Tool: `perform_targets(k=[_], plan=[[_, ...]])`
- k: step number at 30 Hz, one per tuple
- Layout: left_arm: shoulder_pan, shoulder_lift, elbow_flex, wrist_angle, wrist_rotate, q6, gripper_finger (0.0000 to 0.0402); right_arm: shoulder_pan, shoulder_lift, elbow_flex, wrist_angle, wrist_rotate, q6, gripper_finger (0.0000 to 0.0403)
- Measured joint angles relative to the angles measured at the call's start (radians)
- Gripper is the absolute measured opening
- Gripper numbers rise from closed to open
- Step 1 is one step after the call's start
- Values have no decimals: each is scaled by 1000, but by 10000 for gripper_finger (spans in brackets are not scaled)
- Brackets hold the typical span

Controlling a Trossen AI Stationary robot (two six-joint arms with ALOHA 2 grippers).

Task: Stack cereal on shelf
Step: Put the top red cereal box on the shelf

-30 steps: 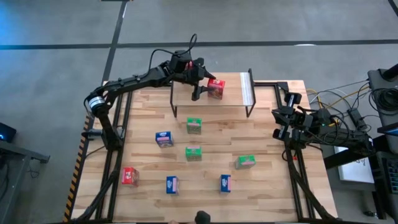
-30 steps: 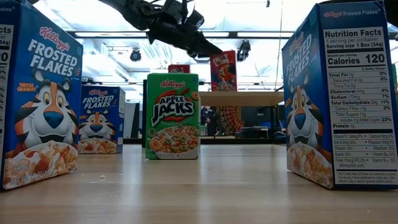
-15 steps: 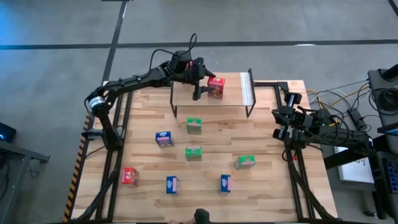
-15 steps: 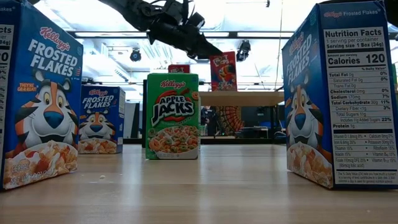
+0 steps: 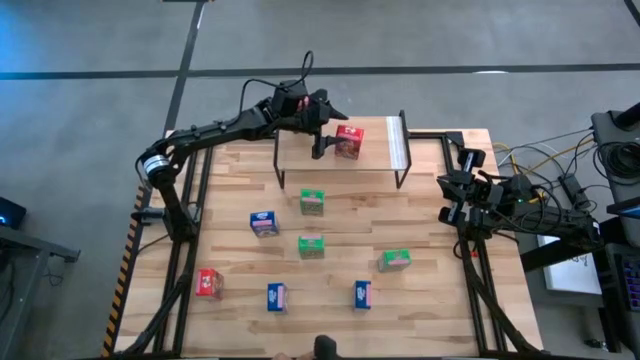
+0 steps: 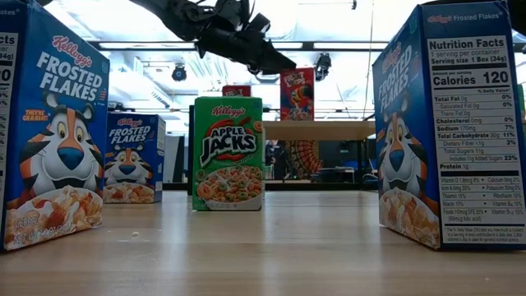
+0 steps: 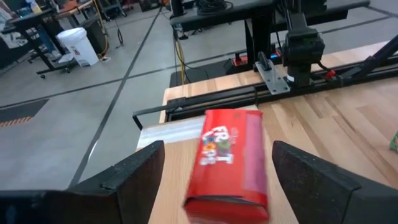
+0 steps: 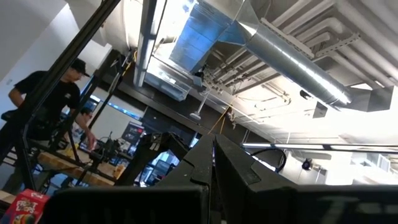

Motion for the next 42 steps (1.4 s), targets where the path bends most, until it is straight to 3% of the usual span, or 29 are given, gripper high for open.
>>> perform_targets(k=[13, 27, 42], plan=[[-2, 34, 0, -17, 0, 26, 299, 0, 0, 0, 0, 0, -1, 9], [-8, 34, 0, -48, 1, 27, 201, 0, 0, 0, 0, 0, -9, 9], [-16, -11, 0, -73, 94, -3, 171, 0, 0, 0, 0, 0, -9, 9]])
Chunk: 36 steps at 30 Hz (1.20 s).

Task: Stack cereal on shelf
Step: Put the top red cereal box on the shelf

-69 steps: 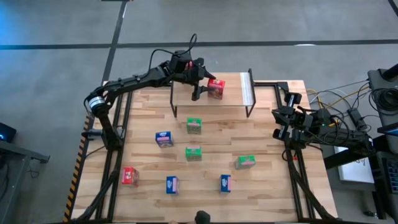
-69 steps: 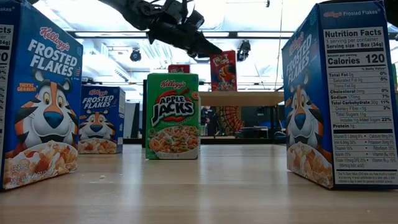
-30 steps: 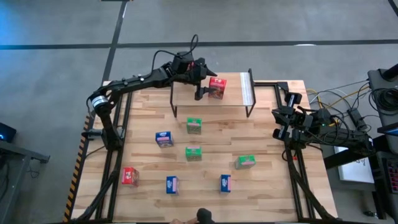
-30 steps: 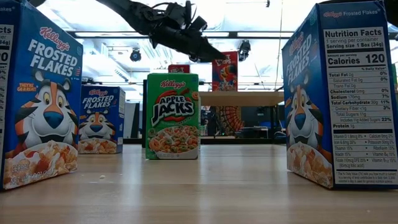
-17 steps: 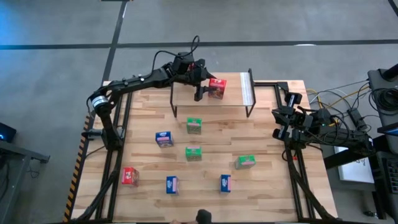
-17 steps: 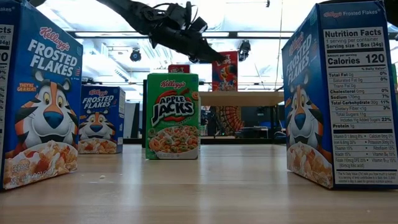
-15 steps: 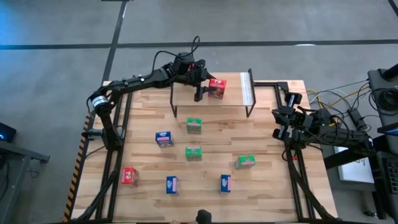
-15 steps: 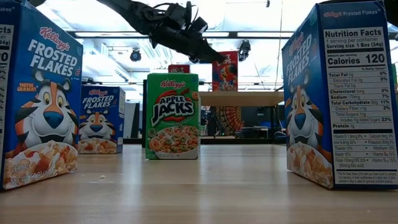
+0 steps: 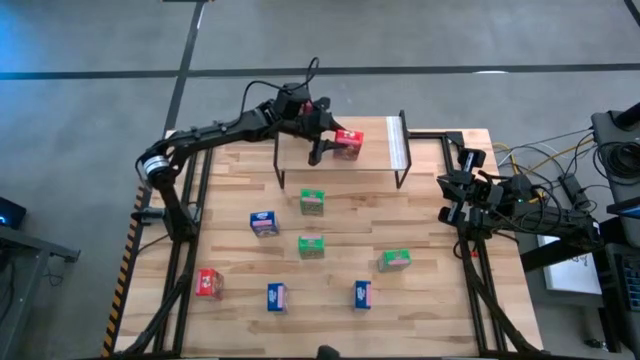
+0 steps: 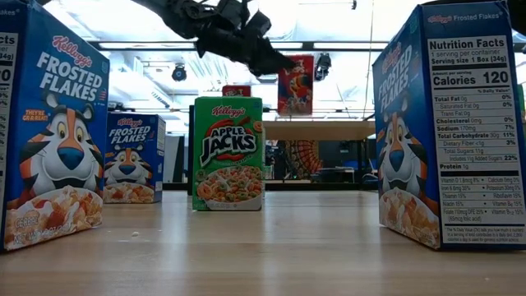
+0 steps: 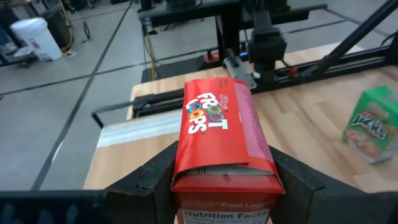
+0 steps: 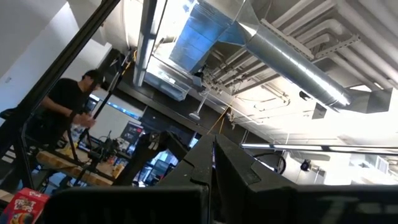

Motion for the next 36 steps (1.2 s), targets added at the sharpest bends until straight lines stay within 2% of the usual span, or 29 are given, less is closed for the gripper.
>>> perform_targets(k=[11, 17, 20, 26, 30, 36], plan=[[12, -121, -1, -211, 13, 47, 171, 0, 0, 0, 0, 0, 0, 9], [46, -198, -74, -229, 10, 51, 171, 0, 0, 0, 0, 0, 1, 9], [71, -250, -142, -187, 5, 19, 171, 0, 0, 0, 0, 0, 1, 9], [99, -350, -309, -50, -101, -5, 171, 0, 0, 0, 0, 0, 1, 9], [126, -401, -407, 46, -120, -23, 170, 0, 0, 0, 0, 0, 1, 9], [178, -412, -465, 89, -120, -42, 170, 0, 0, 0, 0, 0, 0, 9]])
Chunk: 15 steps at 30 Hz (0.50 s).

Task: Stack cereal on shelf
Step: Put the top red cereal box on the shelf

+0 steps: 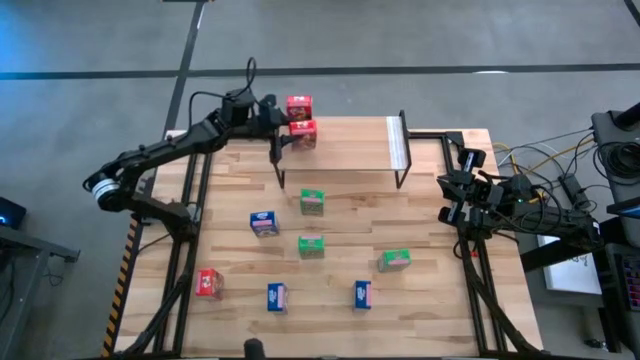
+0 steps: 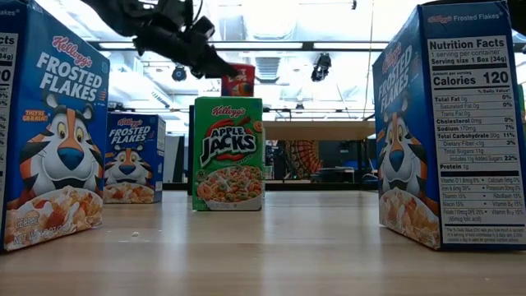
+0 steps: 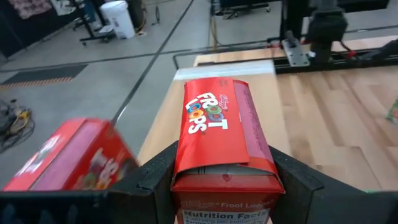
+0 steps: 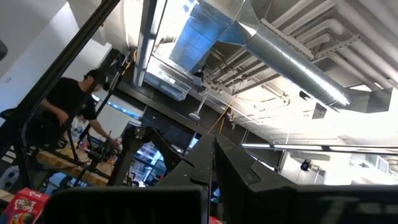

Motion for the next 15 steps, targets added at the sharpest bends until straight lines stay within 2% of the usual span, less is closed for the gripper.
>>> perform_targets(k=[6, 15], plan=[[33, 30, 2, 0, 70, -6, 171, 0, 0, 0, 0, 0, -1, 9], [86, 31, 3, -3, 71, -3, 171, 0, 0, 0, 0, 0, -6, 9]])
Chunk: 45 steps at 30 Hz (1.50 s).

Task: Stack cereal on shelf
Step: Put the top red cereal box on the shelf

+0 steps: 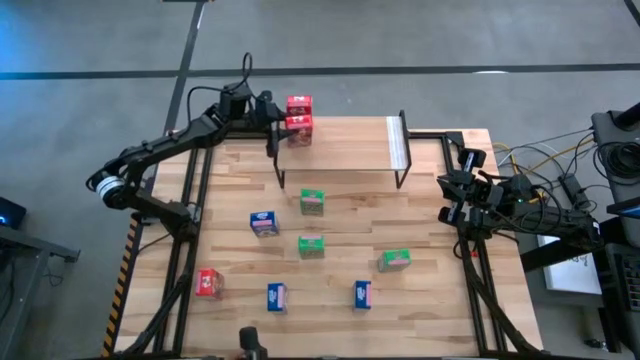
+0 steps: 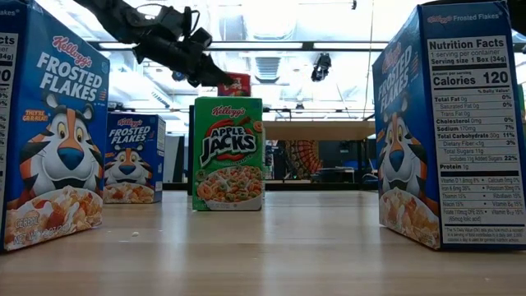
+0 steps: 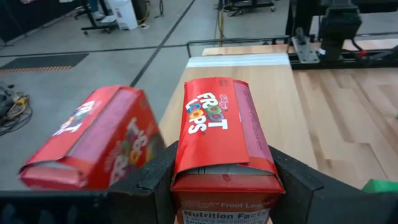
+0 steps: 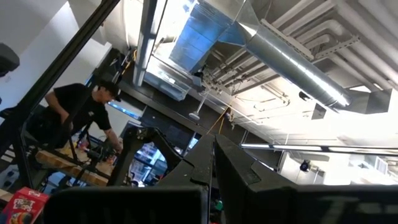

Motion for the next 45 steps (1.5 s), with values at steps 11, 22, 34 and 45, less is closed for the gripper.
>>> perform_targets(k=[11, 22, 34, 45], plan=[[9, 30, 2, 14, 40, -1, 171, 0, 0, 0, 0, 0, -1, 9], [11, 48, 2, 25, 38, 6, 172, 0, 0, 0, 0, 0, -1, 9], [13, 49, 2, 22, 30, 14, 189, 0, 0, 0, 0, 0, -1, 9], [13, 21, 1, 22, 10, 14, 251, 0, 0, 0, 0, 0, -1, 9]])
